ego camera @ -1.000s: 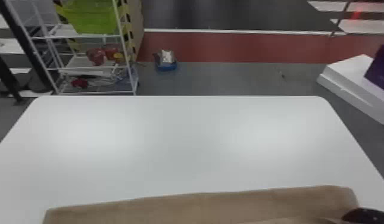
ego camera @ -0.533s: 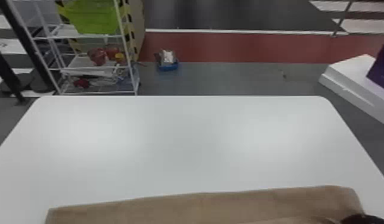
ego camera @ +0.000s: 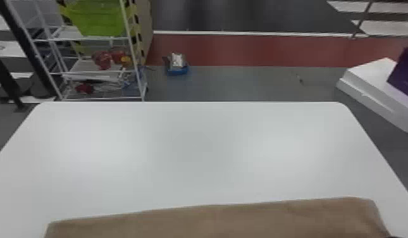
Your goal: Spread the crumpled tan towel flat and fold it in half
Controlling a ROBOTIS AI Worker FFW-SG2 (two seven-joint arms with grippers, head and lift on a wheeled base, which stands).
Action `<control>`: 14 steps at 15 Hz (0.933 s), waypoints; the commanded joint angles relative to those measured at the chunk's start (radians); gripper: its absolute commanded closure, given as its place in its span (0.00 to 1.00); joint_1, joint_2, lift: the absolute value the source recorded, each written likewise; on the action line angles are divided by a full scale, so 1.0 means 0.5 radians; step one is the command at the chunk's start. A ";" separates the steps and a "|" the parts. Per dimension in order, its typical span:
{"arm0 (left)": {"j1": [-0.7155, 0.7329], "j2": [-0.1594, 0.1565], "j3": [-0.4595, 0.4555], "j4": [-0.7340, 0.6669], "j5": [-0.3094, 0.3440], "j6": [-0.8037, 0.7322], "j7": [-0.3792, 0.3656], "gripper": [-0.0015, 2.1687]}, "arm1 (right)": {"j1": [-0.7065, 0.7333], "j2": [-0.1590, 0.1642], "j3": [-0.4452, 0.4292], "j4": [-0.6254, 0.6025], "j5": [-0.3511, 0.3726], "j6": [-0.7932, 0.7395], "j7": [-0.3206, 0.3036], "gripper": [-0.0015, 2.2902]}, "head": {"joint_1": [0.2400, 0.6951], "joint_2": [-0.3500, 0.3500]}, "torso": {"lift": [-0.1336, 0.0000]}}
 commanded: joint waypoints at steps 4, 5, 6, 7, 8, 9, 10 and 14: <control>-0.015 -0.003 0.007 -0.005 0.000 0.000 -0.023 0.07 | 0.065 -0.001 -0.017 0.008 0.025 -0.096 0.010 0.47 | 1.00 0.45 | 0.08; -0.015 0.000 0.011 -0.002 0.000 0.000 -0.023 0.07 | 0.074 0.002 -0.017 0.008 0.025 -0.096 0.010 0.47 | 1.00 0.45 | 0.08; -0.015 0.000 0.014 -0.002 0.000 0.000 -0.023 0.07 | 0.087 0.002 -0.014 0.005 0.025 -0.096 0.010 0.47 | 1.00 0.45 | 0.08; -0.015 0.000 0.014 -0.002 0.000 0.006 -0.023 0.07 | 0.090 0.005 -0.014 0.005 0.025 -0.096 0.010 0.47 | 1.00 0.45 | 0.08; -0.015 0.000 0.011 -0.002 0.000 0.000 -0.023 0.07 | 0.096 0.005 -0.014 0.002 0.022 -0.096 0.010 0.47 | 1.00 0.45 | 0.08; -0.015 0.000 0.011 -0.002 0.000 0.000 -0.023 0.07 | 0.099 0.005 -0.020 -0.005 0.019 -0.090 0.010 0.47 | 1.00 0.46 | 0.08; -0.015 0.000 0.011 -0.002 0.000 0.000 -0.023 0.07 | 0.099 0.002 -0.029 -0.011 0.004 -0.090 0.010 0.47 | 1.00 0.46 | 0.08; -0.015 0.000 0.007 -0.002 -0.003 0.006 -0.023 0.07 | 0.114 0.005 -0.035 -0.060 -0.002 -0.047 0.010 0.47 | 1.00 0.45 | 0.08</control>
